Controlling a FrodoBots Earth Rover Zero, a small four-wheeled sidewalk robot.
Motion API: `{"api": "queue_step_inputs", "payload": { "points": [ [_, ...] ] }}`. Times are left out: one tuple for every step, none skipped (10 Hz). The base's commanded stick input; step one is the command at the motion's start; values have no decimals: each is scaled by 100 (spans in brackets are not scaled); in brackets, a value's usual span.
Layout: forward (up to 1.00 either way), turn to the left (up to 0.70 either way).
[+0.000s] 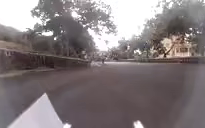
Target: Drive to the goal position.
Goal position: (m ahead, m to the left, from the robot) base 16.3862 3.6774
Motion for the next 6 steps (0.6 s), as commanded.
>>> {"api": "queue_step_inputs", "payload": {
  "points": [
    [100,0],
    [100,0],
    [100,0],
    [100,0],
    [100,0],
    [100,-1]
  ]
}}
